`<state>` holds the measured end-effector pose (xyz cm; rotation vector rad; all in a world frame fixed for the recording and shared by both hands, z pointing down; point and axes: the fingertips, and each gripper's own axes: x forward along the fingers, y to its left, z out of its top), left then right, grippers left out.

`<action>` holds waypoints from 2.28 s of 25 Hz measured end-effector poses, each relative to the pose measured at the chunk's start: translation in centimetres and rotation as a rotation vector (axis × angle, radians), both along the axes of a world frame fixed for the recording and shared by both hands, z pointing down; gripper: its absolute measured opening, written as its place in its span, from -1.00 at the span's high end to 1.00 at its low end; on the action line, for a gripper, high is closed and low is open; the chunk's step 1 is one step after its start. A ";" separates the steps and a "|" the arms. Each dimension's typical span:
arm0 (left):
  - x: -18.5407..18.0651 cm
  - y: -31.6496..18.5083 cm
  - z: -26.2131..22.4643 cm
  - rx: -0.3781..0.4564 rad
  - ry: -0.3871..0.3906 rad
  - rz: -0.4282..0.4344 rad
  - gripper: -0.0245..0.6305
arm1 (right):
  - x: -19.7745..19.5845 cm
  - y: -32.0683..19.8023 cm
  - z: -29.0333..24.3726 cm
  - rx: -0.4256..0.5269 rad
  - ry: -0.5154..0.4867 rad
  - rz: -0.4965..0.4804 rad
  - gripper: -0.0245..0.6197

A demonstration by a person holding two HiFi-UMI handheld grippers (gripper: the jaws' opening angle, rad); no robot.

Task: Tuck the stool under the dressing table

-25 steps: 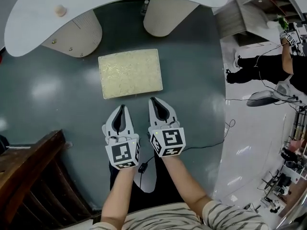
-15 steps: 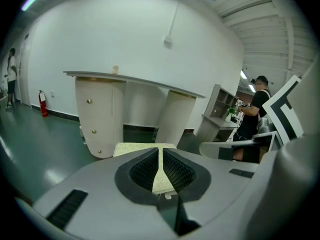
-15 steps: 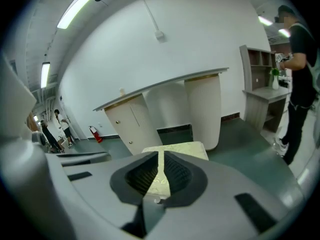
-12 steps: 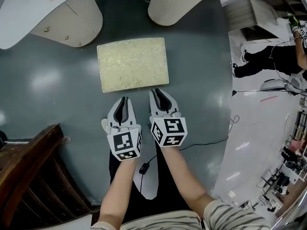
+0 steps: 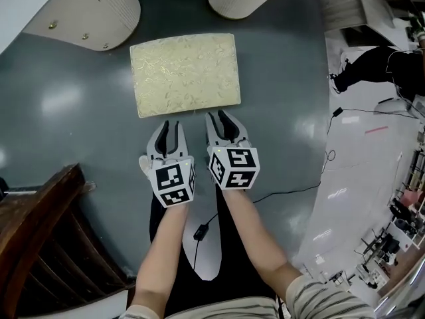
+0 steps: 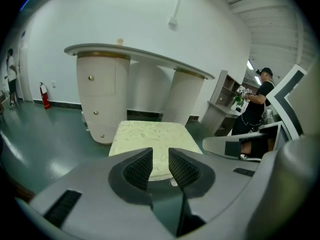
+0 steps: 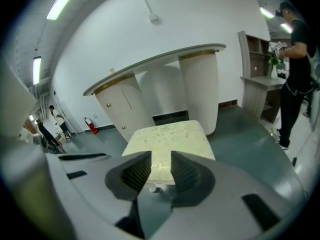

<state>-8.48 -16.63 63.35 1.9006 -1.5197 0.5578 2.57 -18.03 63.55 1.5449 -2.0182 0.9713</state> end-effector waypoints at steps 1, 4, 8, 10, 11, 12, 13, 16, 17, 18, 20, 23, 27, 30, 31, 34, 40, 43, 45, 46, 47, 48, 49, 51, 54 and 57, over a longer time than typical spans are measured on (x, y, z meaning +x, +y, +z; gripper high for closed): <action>-0.1 0.0 0.6 -0.009 -0.004 0.000 0.67 | 0.1 0.0 0.5 -0.005 0.005 0.001 0.57; -0.3 0.0 2.3 -0.038 -0.014 0.000 0.65 | 0.3 -0.2 2.1 -0.029 0.025 0.002 0.54; -0.4 -0.2 4.6 -0.067 -0.034 0.007 0.58 | 0.4 -0.5 4.6 -0.066 0.038 0.002 0.48; -0.4 -0.1 5.9 -0.081 -0.049 0.011 0.57 | 0.6 -0.4 5.8 -0.081 0.053 -0.004 0.46; -0.3 0.0 6.6 -0.087 -0.056 0.014 0.56 | 0.7 -0.4 6.4 -0.086 0.060 -0.004 0.45; -0.3 0.0 7.2 -0.093 -0.060 0.016 0.56 | 0.9 -0.4 6.9 -0.089 0.066 -0.002 0.44; -0.3 0.0 7.7 -0.099 -0.063 0.016 0.54 | 1.1 -0.4 7.4 -0.092 0.071 0.000 0.43; -0.6 -0.2 8.8 -0.111 -0.061 0.003 0.52 | 1.1 -0.5 8.8 -0.114 0.074 -0.001 0.36; -0.6 -0.2 9.1 -0.113 -0.061 -0.001 0.50 | 1.0 -0.5 9.1 -0.122 0.073 -0.004 0.32; -0.7 -0.3 9.4 -0.116 -0.062 -0.003 0.47 | 0.9 -0.5 9.5 -0.128 0.074 -0.007 0.31; -0.6 -0.5 9.9 -0.121 -0.063 -0.002 0.44 | 1.0 -0.8 9.9 -0.131 0.084 -0.008 0.30; -0.8 -0.5 10.6 -0.132 -0.078 0.001 0.39 | 1.2 -0.8 10.6 -0.142 0.104 0.001 0.27; -1.3 -1.1 11.5 -0.135 -0.114 0.008 0.38 | 1.4 -1.2 11.5 -0.151 0.125 0.008 0.23; -1.4 -1.0 12.1 -0.150 -0.131 0.019 0.37 | 1.4 -1.0 12.1 -0.165 0.140 -0.003 0.21; -1.3 -0.9 12.4 -0.156 -0.131 0.023 0.35 | 1.4 -1.0 12.3 -0.169 0.146 -0.007 0.21; -1.2 -1.4 12.9 -0.164 -0.131 0.025 0.33 | 1.5 -1.4 12.6 -0.169 0.155 -0.015 0.21; -1.3 -1.3 13.4 -0.164 -0.121 0.027 0.33 | 1.4 -1.3 13.0 -0.168 0.147 -0.019 0.21; -1.3 -0.6 13.7 -0.161 -0.121 0.026 0.33 | 1.3 -0.6 13.2 -0.159 0.146 -0.025 0.21; -1.1 -0.6 13.8 -0.162 -0.120 0.025 0.33 | 1.5 -0.5 13.3 -0.160 0.146 -0.026 0.21; -1.1 -0.8 13.9 -0.163 -0.118 0.024 0.33 | 1.5 -0.7 13.3 -0.162 0.144 -0.027 0.21; -1.1 -1.0 13.9 -0.163 -0.114 0.021 0.33 | 1.5 -1.0 13.3 -0.166 0.140 -0.029 0.21; -1.1 -1.3 13.9 -0.161 -0.110 0.018 0.33 | 1.5 -1.3 13.3 -0.171 0.133 -0.033 0.21; -1.2 -1.6 13.8 -0.158 -0.109 0.015 0.33 | 1.4 -1.5 13.2 -0.177 0.124 -0.037 0.21; -1.4 -1.7 13.6 -0.150 -0.111 0.017 0.33 | 1.2 -1.5 13.1 -0.186 0.111 -0.045 0.21; -1.3 -1.8 13.3 -0.150 -0.090 0.030 0.33 | 1.2 -1.4 12.9 -0.170 0.114 -0.052 0.21; -1.1 -1.8 13.5 -0.149 -0.082 0.042 0.33 | 1.4 -1.6 13.0 -0.156 0.120 -0.051 0.22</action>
